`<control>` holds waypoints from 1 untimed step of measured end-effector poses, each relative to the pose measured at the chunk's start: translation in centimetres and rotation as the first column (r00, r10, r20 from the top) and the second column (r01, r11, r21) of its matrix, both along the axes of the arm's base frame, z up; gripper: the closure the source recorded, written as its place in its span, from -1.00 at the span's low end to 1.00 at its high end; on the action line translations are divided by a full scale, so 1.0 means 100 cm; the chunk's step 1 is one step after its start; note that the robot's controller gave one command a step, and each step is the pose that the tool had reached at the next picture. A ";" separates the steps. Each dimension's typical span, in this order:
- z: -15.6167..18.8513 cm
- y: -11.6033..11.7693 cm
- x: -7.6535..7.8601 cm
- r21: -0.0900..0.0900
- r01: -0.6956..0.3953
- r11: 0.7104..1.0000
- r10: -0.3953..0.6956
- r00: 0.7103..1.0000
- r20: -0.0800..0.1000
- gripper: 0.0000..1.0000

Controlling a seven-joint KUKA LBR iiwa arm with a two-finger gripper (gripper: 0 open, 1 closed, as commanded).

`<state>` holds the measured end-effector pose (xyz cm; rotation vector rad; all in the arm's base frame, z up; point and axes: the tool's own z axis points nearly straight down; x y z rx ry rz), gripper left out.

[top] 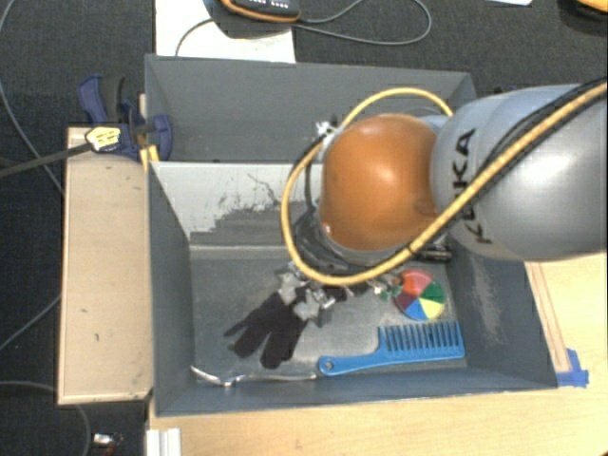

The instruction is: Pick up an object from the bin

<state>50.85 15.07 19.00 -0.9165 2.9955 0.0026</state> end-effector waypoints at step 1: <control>-0.038 0.020 -0.006 -0.001 -0.205 0.979 0.205 0.979 0.011 1.00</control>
Offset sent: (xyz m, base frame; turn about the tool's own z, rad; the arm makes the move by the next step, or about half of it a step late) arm -0.0108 0.0466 -0.0705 -0.3469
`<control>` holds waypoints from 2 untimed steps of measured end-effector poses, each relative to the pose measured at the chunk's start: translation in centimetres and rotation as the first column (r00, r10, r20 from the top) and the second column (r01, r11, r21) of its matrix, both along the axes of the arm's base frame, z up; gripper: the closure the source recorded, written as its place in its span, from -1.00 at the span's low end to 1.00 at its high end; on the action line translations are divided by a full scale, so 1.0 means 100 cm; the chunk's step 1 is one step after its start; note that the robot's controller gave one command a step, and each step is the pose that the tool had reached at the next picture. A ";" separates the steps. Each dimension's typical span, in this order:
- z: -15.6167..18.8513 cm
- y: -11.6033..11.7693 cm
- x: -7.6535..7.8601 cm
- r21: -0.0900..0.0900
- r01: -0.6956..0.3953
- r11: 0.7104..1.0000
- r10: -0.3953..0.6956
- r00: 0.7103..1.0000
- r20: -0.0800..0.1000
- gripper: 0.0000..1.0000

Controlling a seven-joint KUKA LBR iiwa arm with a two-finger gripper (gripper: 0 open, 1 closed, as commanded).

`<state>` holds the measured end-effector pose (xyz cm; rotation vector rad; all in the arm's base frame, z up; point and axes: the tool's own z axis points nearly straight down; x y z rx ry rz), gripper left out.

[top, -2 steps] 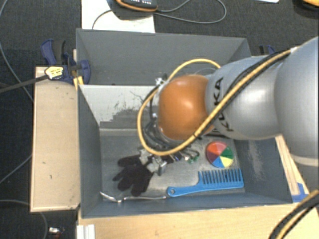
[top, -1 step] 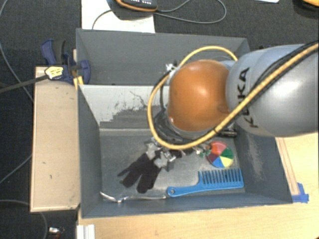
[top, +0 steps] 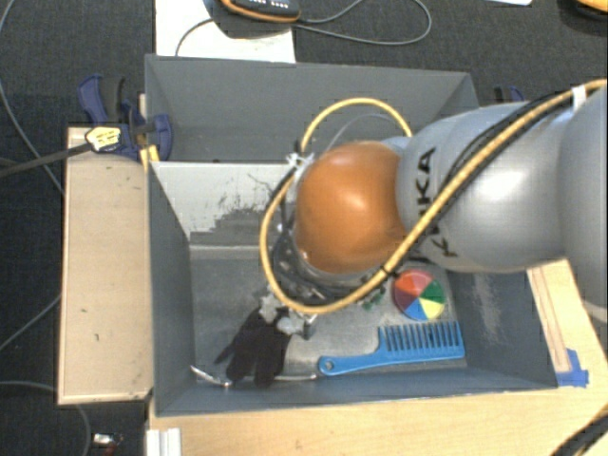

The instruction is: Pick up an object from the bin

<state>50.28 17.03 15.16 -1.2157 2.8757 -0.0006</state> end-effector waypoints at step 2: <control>-0.042 0.028 -0.008 -0.009 -0.358 0.934 0.358 0.934 0.003 1.00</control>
Offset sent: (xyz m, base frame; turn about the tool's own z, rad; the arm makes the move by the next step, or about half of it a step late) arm -0.0136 0.0289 -0.0547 -0.6213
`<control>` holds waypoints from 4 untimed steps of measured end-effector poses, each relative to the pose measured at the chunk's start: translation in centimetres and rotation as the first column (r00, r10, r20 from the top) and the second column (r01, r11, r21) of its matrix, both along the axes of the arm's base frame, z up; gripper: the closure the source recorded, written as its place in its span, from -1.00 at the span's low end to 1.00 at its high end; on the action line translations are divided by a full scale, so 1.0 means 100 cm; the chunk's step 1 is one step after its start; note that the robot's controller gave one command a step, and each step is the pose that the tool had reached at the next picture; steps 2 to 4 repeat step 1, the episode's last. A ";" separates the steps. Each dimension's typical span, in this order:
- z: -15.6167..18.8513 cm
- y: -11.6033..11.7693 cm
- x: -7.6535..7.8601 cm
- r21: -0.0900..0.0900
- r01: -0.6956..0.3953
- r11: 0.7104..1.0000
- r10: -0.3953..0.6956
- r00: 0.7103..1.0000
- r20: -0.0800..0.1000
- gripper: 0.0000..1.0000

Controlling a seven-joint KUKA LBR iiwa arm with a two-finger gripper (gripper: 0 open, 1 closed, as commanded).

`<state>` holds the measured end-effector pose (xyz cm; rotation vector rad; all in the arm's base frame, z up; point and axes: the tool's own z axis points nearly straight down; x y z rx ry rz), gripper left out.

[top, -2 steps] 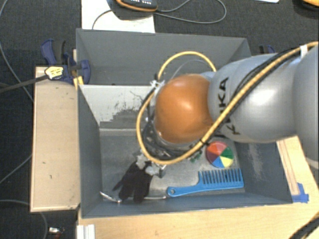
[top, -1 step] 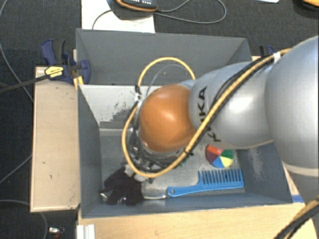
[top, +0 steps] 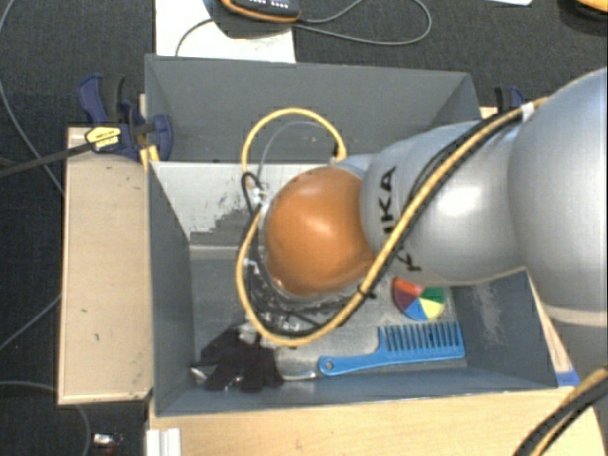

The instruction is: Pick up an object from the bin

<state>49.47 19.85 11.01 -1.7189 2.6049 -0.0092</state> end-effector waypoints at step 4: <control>0.055 0.032 -0.016 -0.006 -0.402 0.916 0.402 0.916 0.002 1.00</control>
Offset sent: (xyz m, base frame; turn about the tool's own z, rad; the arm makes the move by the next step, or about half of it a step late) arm -0.0010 0.0262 0.0235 -0.7544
